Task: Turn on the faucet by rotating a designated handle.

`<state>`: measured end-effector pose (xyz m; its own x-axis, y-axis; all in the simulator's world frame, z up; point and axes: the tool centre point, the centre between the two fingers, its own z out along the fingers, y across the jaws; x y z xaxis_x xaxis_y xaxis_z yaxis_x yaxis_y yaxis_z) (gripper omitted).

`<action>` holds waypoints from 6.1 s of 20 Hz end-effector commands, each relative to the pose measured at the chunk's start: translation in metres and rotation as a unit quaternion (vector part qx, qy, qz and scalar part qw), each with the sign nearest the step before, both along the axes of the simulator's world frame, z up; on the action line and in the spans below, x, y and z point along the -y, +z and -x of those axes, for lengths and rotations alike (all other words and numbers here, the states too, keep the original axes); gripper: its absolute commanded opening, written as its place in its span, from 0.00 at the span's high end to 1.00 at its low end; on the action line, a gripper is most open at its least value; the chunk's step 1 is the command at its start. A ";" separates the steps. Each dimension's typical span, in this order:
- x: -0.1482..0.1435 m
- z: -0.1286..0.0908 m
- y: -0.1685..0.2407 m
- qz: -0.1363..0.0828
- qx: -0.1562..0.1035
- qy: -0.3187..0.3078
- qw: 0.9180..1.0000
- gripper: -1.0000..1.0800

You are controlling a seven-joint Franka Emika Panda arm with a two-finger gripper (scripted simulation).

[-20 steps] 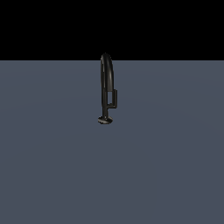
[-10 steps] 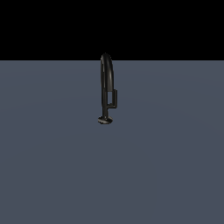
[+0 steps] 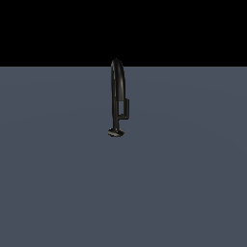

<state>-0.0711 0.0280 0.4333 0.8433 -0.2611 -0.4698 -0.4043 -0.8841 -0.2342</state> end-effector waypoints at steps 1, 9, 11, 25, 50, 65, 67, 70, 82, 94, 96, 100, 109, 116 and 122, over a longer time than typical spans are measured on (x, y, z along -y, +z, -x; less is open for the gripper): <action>0.001 -0.014 -0.007 -0.015 -0.018 -0.016 1.000 1.00; 0.007 -0.057 -0.035 -0.064 -0.077 -0.068 0.993 1.00; 0.008 -0.068 -0.043 -0.076 -0.092 -0.081 0.990 1.00; 0.022 -0.132 -0.108 -0.164 -0.197 -0.173 0.951 1.00; 0.035 -0.204 -0.263 -0.311 -0.375 -0.332 0.808 1.00; 0.032 -0.209 -0.291 -0.331 -0.400 -0.356 0.777 1.00; 0.032 -0.209 -0.291 -0.331 -0.400 -0.356 0.777 1.00; 0.032 -0.207 -0.291 -0.331 -0.400 -0.356 0.777 1.00; 0.034 -0.195 -0.286 -0.331 -0.400 -0.356 0.777 1.00; 0.037 -0.178 -0.280 -0.331 -0.400 -0.356 0.777 1.00; 0.038 -0.175 -0.279 -0.331 -0.400 -0.356 0.777 1.00; 0.039 -0.169 -0.276 -0.331 -0.400 -0.356 0.777 1.00; 0.040 -0.158 -0.276 -0.332 -0.398 -0.357 0.778 1.00; 0.043 -0.141 -0.283 -0.332 -0.398 -0.356 0.778 1.00; 0.046 -0.124 -0.290 -0.331 -0.399 -0.356 0.777 1.00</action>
